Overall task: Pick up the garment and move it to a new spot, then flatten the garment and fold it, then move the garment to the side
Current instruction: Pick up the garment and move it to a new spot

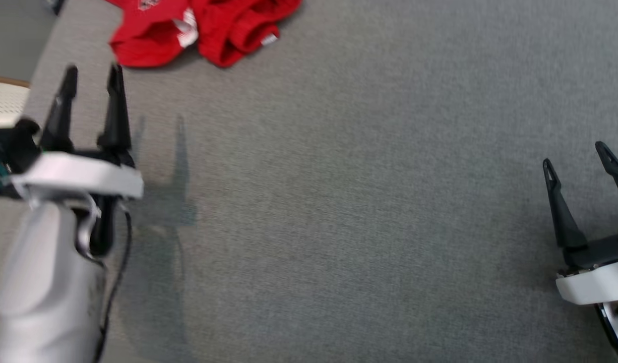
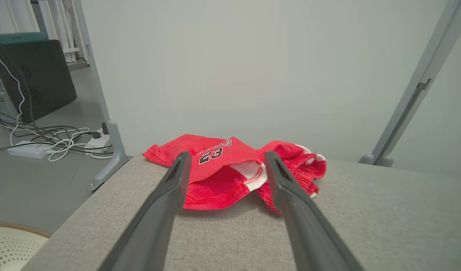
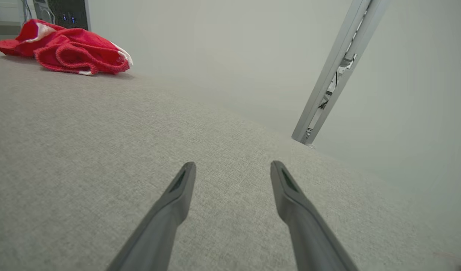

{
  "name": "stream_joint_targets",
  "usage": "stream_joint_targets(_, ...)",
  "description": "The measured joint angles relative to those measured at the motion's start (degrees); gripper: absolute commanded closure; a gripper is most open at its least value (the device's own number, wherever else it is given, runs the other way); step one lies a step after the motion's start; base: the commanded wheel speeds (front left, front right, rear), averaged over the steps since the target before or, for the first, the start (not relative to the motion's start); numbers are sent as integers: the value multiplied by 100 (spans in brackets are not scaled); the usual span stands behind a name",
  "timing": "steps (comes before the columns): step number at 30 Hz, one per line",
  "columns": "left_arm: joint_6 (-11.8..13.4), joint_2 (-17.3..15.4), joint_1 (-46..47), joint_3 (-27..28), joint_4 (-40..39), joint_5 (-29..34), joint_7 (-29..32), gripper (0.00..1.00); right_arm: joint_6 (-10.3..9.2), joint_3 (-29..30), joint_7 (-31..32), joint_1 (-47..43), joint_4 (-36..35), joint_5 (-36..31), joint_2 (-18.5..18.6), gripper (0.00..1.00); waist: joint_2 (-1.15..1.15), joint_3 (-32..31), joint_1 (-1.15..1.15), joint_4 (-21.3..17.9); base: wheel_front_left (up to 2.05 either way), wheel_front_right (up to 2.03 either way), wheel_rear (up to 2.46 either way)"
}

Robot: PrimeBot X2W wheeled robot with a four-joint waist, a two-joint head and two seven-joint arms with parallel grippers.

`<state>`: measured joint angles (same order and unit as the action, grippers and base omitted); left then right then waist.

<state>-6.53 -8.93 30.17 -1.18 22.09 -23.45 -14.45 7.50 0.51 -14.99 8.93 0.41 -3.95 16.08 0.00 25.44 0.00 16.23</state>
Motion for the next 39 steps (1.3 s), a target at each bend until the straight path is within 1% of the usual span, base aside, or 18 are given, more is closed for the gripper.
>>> stream_joint_targets(3, -42, -249, 801, -35, 676, -64, 253, 0, 0, -62, 0, 71, -60, -16, 30, 0, 0, 332, 0, -201, 0, 0, 0)
stream_joint_targets(6, -48, -517, 1497, -59, 1522, -137, 660, 0, 0, -146, 0, 119, -103, -101, 31, 0, 0, 522, 0, -493, 0, 0, 0)
stream_joint_targets(8, -54, -675, 1951, -5, 1981, -209, 739, 0, 0, -218, 0, 116, -148, -125, 42, 0, 0, 634, 0, -690, 0, 0, 0)
stream_joint_targets(11, -55, -712, 2573, 43, 2673, -389, 883, 0, 0, -252, -7, 98, -294, -175, 64, 0, 0, 830, 0, -920, 0, 0, 0)
stream_joint_targets(13, -78, -689, 2756, 34, 3140, -463, 944, 0, 0, -231, -15, 35, -381, -183, 97, 0, 0, 935, 0, -1063, 0, 0, 0)
stream_joint_targets(16, -89, -744, 2928, -19, 3788, -510, 1073, 0, 0, -221, 23, -108, -535, -182, 120, 0, 0, 1052, 0, -1245, 0, 0, 0)
stream_joint_targets(19, -90, -861, 3142, -101, 4191, -538, 1098, 0, 0, -182, 94, -207, -671, -155, 141, 0, 0, 1106, 0, -1382, 0, 0, 0)
stream_joint_targets(20, -90, -868, 3175, -181, 4236, -539, 1122, 50, 0, -172, 129, -253, -703, -145, 153, 0, 0, 1112, 0, -1411, 0, 0, 0)
stream_joint_targets(21, -85, -864, 3194, -294, 4242, -557, 1168, 66, 0, -148, 148, -279, -726, -122, 145, 0, 0, 1104, 0, -1427, 0, 0, 0)
stream_joint_targets(22, -74, -866, 3208, -390, 4240, -620, 1218, 66, 0, -121, 170, -309, -760, -112, 131, 0, 0, 1086, 0, -1427, 0, 0, 0)
stream_joint_targets(23, -74, -840, 3201, -512, 4210, -691, 1279, 100, 0, -74, 182, -337, -788, -109, 105, 0, 0, 1064, 0, -1415, 0, 0, 0)
stream_joint_targets(25, -70, -768, 3138, -765, 4064, -864, 1368, 100, 0, -56, 183, -375, -779, -91, 30, 0, 0, 1004, 0, -1379, 0, 0, 0)
stream_joint_targets(27, -75, -755, 2978, -934, 3858, -1077, 1184, 100, 0, -104, 172, -375, -681, -51, -25, 0, 0, 909, 0, -1349, 0, 0, 0)
stream_joint_targets(30, -91, -772, 2594, -1480, 3304, -1267, 927, 100, 0, -237, 118, -348, -437, 10, -257, 0, 0, 699, 0, -1322, 0, 0, 0)
stream_joint_targets(32, -91, -866, 2353, -1834, 2819, -1456, 792, 100, 0, -280, 79, -327, -230, 29, -428, 0, 0, 531, 0, -1311, 0, 0, 0)
stream_joint_targets(36, -91, -957, 1663, -2506, 1414, -2058, 613, 100, 0, -197, 24, -366, 168, 67, -821, 0, 0, 123, 0, -1285, 0, 0, 0)
stream_joint_targets(39, -91, -1056, 1046, -2953, 82, -2448, 746, 100, 0, -168, 8, -510, 367, 108, -1034, 0, 0, -232, 0, -1270, 0, 0, 0)
